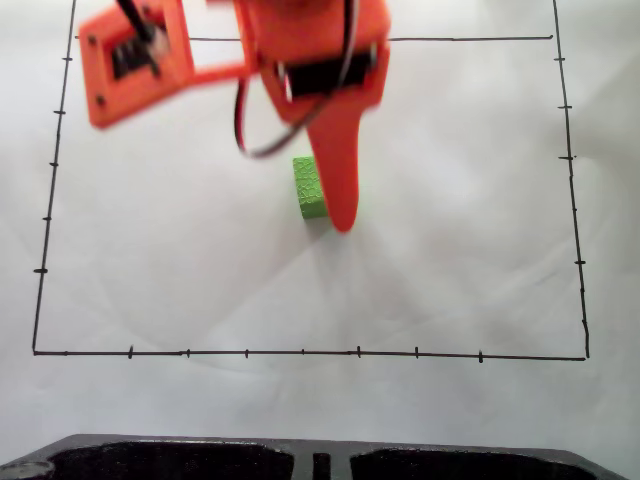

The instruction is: Grasp the colored block, Place it on the black dot, and then return the arm to the default position.

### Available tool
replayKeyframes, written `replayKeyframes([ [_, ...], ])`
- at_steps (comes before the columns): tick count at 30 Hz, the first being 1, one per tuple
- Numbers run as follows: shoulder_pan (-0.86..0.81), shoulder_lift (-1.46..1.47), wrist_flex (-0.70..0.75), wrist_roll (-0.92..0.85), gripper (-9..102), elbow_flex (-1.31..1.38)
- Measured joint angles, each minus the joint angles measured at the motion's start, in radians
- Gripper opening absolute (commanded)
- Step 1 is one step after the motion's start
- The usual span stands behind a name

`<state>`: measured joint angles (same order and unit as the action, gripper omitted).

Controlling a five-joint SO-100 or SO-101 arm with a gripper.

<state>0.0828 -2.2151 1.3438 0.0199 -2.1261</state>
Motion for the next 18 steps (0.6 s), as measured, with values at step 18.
replayKeyframes([
  [18,-0.094,-0.618,0.118,-0.293,30,-0.299],
])
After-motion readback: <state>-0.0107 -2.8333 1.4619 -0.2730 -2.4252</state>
